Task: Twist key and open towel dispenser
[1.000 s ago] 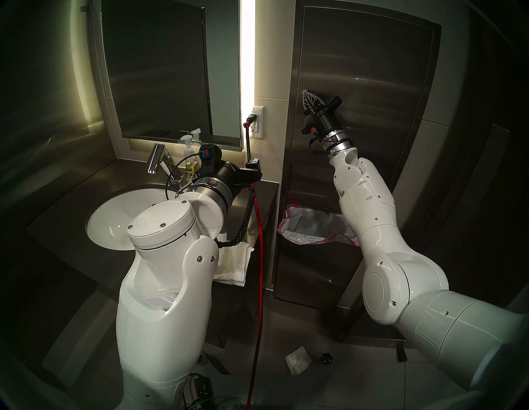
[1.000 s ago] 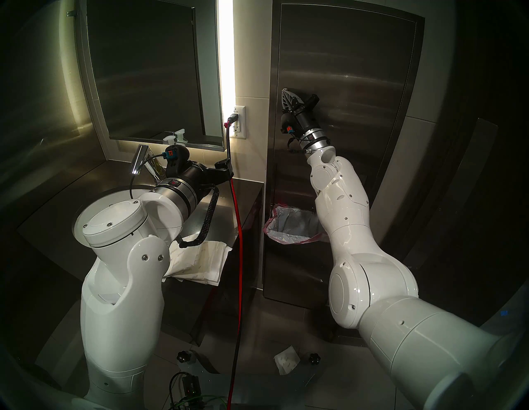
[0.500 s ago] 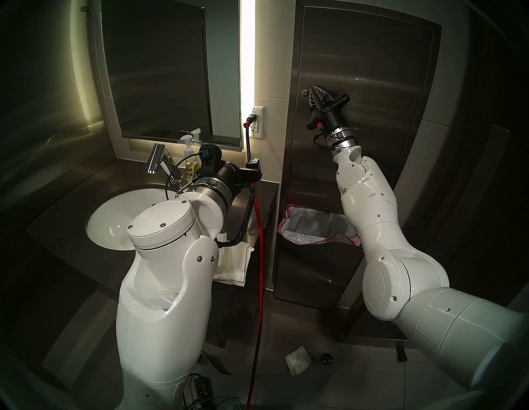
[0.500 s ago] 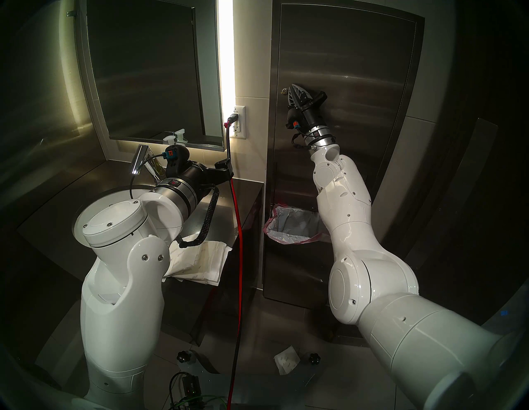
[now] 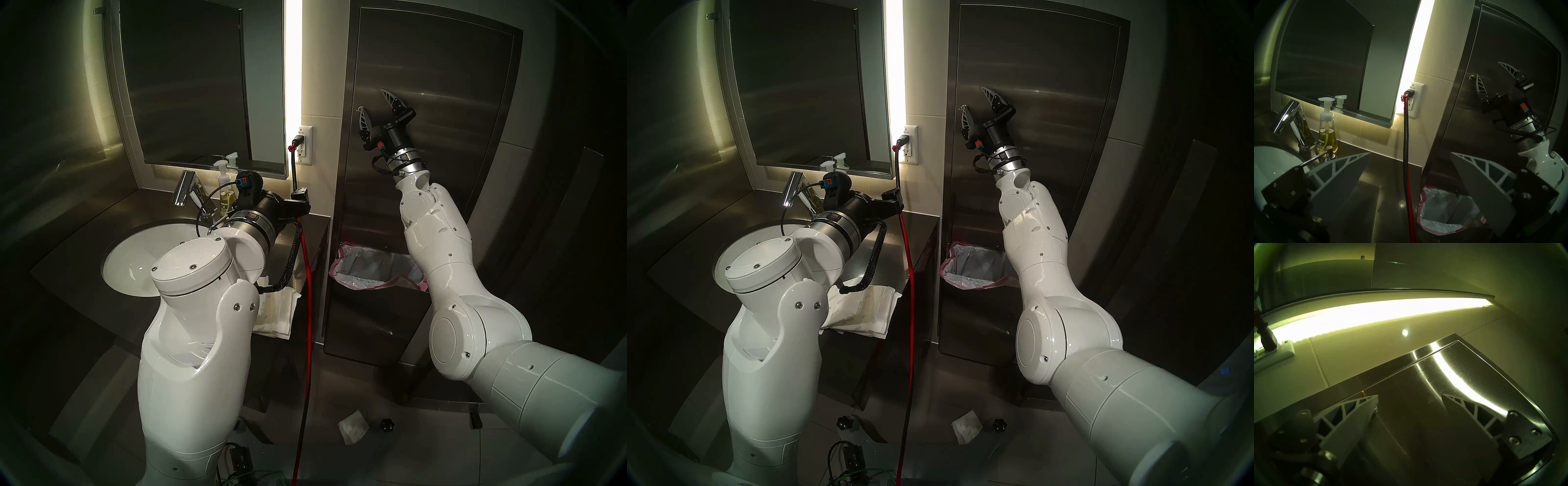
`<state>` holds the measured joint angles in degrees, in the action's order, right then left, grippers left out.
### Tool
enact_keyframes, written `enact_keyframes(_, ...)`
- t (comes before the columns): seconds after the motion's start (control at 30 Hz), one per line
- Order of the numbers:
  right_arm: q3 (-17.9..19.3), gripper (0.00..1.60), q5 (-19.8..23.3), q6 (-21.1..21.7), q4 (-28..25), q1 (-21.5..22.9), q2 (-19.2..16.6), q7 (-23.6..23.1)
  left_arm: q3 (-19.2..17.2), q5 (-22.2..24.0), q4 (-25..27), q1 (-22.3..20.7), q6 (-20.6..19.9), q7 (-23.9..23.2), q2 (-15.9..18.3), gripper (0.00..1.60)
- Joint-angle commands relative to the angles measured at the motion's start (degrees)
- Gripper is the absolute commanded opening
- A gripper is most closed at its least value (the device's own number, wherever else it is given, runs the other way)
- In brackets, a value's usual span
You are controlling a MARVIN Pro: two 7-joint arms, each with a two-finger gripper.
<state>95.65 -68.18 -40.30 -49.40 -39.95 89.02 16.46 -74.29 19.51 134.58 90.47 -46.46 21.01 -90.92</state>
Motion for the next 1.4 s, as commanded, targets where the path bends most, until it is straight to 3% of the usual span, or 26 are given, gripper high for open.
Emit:
enact_keyframes(0.0,-0.69,1.46,-0.09,-0.34,-2.89,-2.05,0.67,-1.21,-0.13,0.04,0.50,-0.53,0.08,0.08,0.09,1.60)
enact_keyframes(0.23,-0.44,1.46,0.13,-0.36,-3.84,-3.23,0.48,-2.12,-0.13,0.04,0.50,-0.53,0.07,0.08,0.09,1.60)
enact_keyframes(0.67,0.29,1.25,-0.24,-0.25,-0.18,0.34,0.18,-1.20,-0.14,-0.01,0.49,-0.51,0.08,0.04,0.06,1.60)
enact_keyframes(0.83,0.35,0.88,-0.21,-0.58,0.62,1.00,0.12,-0.99,-0.14,0.00,0.49,-0.51,0.09,0.04,0.07,1.60)
enact_keyframes(0.97,0.35,0.87,-0.17,-0.93,1.26,1.34,0.08,-0.79,-0.14,0.00,0.49,-0.51,0.08,0.04,0.07,1.60)
enact_keyframes(1.03,0.36,0.73,-0.22,-0.98,1.56,1.49,0.10,-0.61,-0.14,0.00,0.49,-0.51,0.08,0.04,0.06,1.60)
enact_keyframes(1.13,0.37,0.77,-0.27,-1.02,2.09,1.97,0.17,-0.50,-0.14,0.00,0.49,-0.51,0.09,0.04,0.07,1.60)
enact_keyframes(1.17,0.37,0.99,-0.29,-1.02,2.35,2.19,0.18,-0.47,-0.14,0.00,0.49,-0.51,0.09,0.04,0.07,1.60)
enact_keyframes(1.2,0.37,1.07,-0.30,-1.03,2.50,2.36,0.21,-0.46,-0.14,0.01,0.49,-0.51,0.09,0.04,0.07,1.60)
enact_keyframes(1.37,0.40,1.05,-0.22,-1.36,2.89,2.71,0.27,-0.39,-0.14,-0.01,0.49,-0.51,0.08,0.03,0.06,1.60)
